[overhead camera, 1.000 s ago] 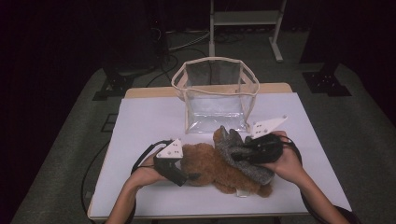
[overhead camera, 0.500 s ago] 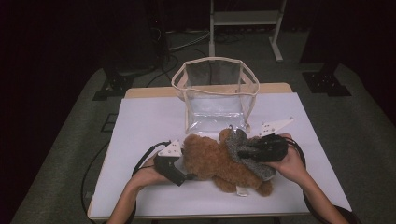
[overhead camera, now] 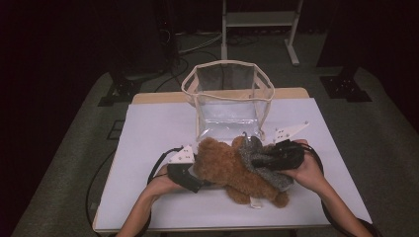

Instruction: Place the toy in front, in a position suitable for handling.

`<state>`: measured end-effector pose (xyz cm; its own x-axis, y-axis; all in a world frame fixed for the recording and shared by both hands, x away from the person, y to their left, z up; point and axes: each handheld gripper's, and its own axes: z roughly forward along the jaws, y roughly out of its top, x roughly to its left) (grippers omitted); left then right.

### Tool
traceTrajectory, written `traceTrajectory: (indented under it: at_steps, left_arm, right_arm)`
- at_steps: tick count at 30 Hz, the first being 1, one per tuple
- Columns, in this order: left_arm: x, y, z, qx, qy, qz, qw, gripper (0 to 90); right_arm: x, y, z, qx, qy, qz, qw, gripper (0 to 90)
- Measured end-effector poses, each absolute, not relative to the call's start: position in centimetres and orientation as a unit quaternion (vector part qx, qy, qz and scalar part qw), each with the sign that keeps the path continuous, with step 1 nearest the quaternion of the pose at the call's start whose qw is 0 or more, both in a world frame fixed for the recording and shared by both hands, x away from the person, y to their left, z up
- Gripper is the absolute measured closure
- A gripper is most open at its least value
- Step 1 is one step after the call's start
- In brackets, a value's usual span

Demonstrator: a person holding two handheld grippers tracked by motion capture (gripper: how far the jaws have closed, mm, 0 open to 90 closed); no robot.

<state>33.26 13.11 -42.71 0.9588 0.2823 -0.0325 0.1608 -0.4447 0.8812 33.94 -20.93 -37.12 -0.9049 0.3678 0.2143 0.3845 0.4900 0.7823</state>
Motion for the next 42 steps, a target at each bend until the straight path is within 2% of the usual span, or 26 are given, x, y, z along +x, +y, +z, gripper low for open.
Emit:
traceTrajectory:
  at_steps: [3, 9, 13, 17, 24, 27, 30, 34, 37, 42]
  left_arm:
    - [33.0, 12.8, -42.1, 0.843, 0.123, 0.064, 0.519, 12.4]
    - [32.1, 11.8, -40.3, 0.840, 0.094, 0.076, 0.528, 12.6]
    - [32.4, 12.0, -41.6, 0.851, 0.111, 0.072, 0.507, 12.4]
    - [33.0, 12.4, -42.8, 0.857, 0.127, 0.057, 0.497, 10.6]
    - [33.4, 13.2, -43.7, 0.857, 0.142, 0.047, 0.492, 5.3]
    - [33.7, 13.5, -44.0, 0.858, 0.151, 0.027, 0.490, 3.5]
    - [34.1, 13.6, -44.5, 0.858, 0.152, 0.006, 0.490, 5.6]
    - [34.2, 13.2, -44.1, 0.848, 0.136, -0.002, 0.512, 15.2]
    - [34.0, 13.1, -42.9, 0.837, 0.123, 0.016, 0.533, 22.5]
    - [33.4, 12.6, -39.2, 0.843, 0.090, 0.061, 0.526, 24.5]
  right_arm:
    - [34.1, -20.8, -35.3, -0.209, -0.863, -0.459, -0.017, 74.8]
    - [34.4, -18.5, -33.1, -0.180, -0.864, -0.470, -0.031, 74.1]
    - [34.5, -18.2, -34.7, -0.186, -0.884, -0.428, -0.039, 75.9]
    - [34.9, -19.2, -37.5, -0.210, -0.880, -0.427, 0.001, 77.4]
    - [34.9, -19.3, -37.8, -0.211, -0.879, -0.427, 0.003, 77.5]
    - [34.8, -19.5, -37.9, -0.212, -0.879, -0.428, 0.004, 77.8]
    - [34.7, -19.8, -38.0, -0.213, -0.879, -0.426, 0.008, 78.1]
    - [34.6, -20.0, -37.9, -0.215, -0.878, -0.427, 0.011, 78.1]
    - [34.7, -20.0, -37.8, -0.213, -0.873, -0.437, 0.016, 77.9]
    - [35.0, -19.6, -36.5, -0.201, -0.857, -0.474, 0.015, 77.7]
